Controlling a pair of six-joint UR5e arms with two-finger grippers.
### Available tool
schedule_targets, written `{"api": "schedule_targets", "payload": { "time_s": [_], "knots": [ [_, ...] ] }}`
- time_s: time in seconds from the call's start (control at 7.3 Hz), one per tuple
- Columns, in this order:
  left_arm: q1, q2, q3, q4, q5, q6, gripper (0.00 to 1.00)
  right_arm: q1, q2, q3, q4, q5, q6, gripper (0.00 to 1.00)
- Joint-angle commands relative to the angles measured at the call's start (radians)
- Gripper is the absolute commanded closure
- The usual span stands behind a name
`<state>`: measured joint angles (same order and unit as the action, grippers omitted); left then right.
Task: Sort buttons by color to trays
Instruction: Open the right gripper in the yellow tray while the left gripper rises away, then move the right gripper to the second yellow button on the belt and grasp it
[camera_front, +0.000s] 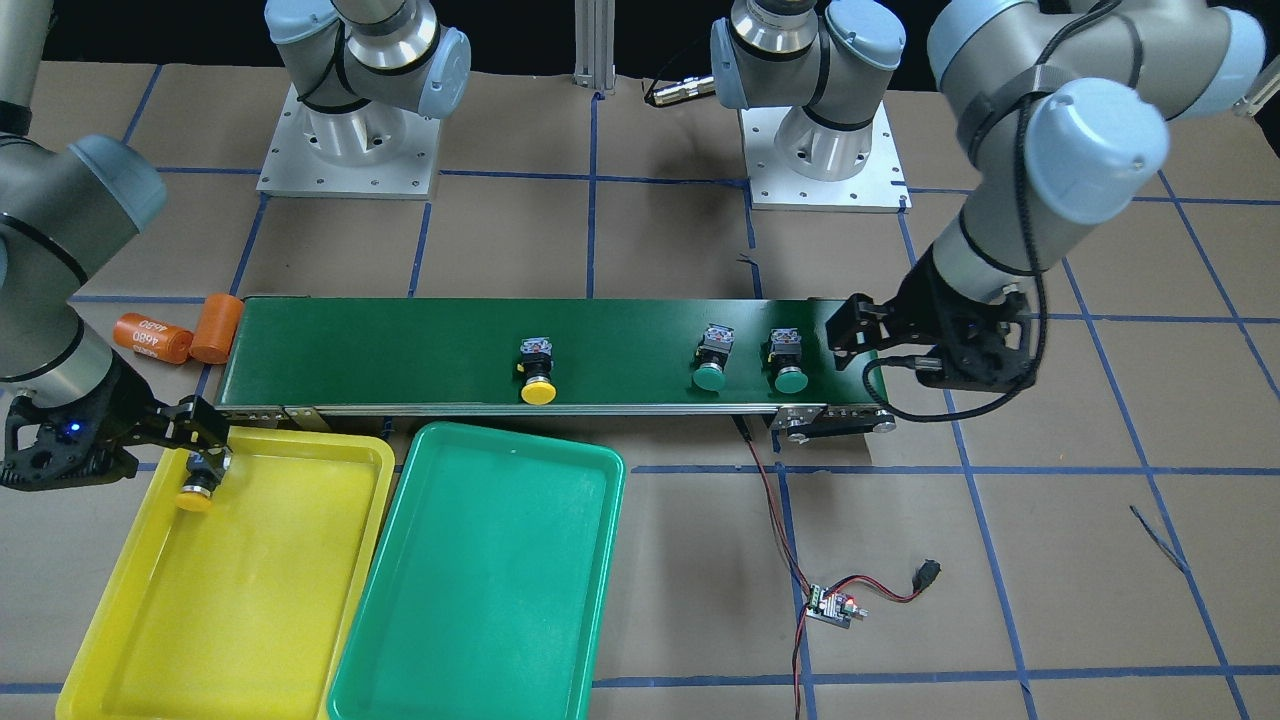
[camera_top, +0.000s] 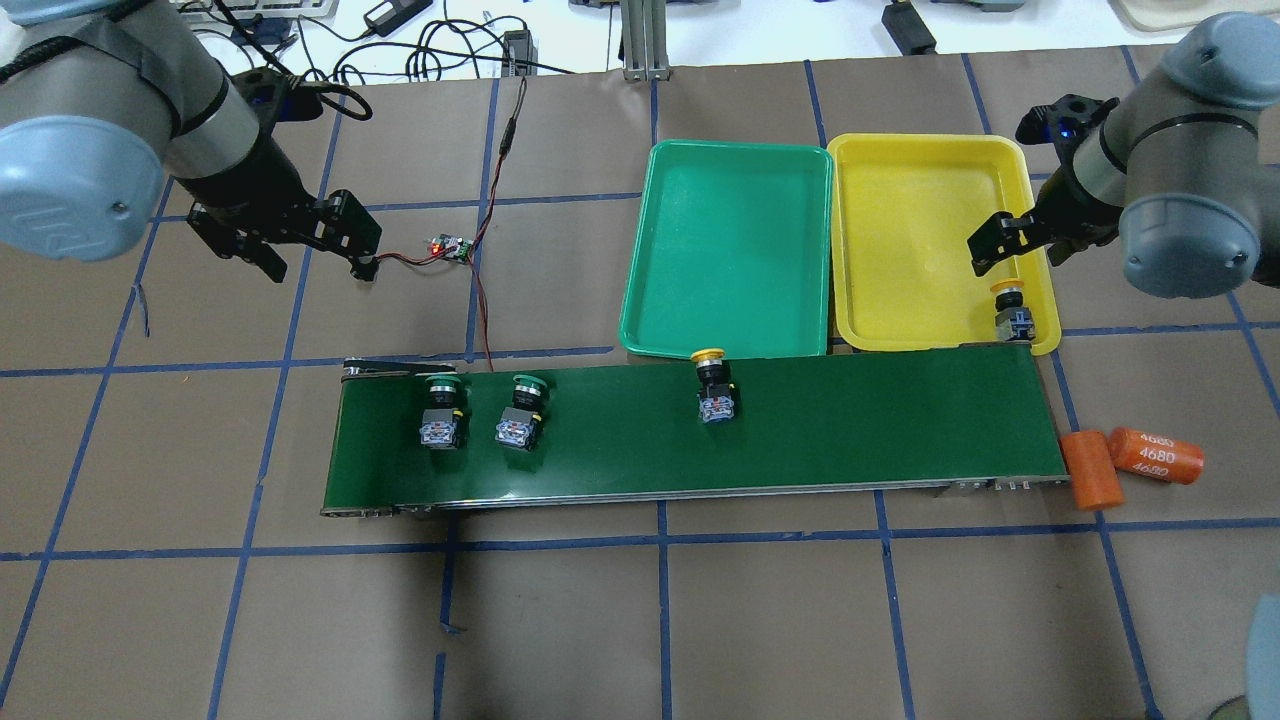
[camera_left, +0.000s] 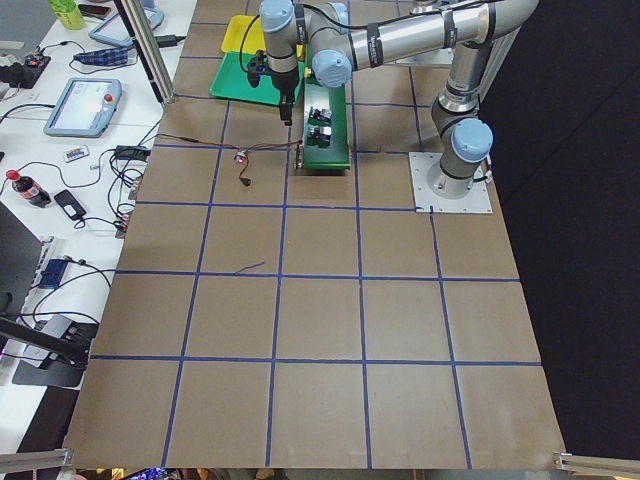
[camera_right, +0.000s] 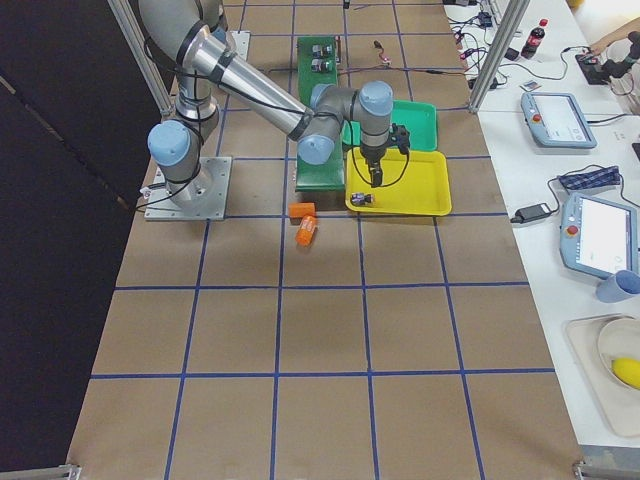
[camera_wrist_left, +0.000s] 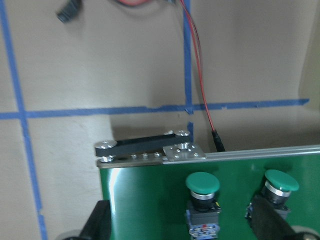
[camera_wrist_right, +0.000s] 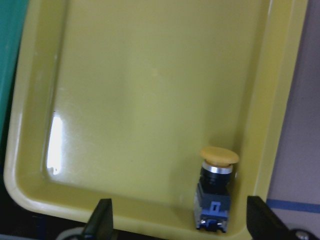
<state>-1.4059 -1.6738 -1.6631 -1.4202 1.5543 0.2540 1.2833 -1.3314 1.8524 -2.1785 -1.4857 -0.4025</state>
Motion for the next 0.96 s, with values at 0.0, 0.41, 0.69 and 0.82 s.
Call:
{"api": "schedule_targets", "payload": {
  "time_s": [0.0, 0.41, 0.69, 0.82],
  "knots": [
    [0.024, 0.043, 0.019, -0.046, 0.076, 0.044, 0.0, 0.129, -0.077, 0.01, 0.077, -0.004, 0.161, 0.07],
    [0.004, 0.042, -0.003, -0.036, 0.058, 0.047, 0.0, 0.342, -0.118, 0.059, 0.091, -0.008, 0.366, 0.08],
    [-0.06, 0.028, 0.006, -0.026, 0.061, 0.018, 0.0, 0.469, -0.115, 0.121, 0.01, -0.011, 0.485, 0.1],
    [-0.1, 0.026, 0.006, -0.02, 0.059, -0.027, 0.0, 0.493, -0.114, 0.172, -0.027, -0.004, 0.498, 0.11]
  ]
}}
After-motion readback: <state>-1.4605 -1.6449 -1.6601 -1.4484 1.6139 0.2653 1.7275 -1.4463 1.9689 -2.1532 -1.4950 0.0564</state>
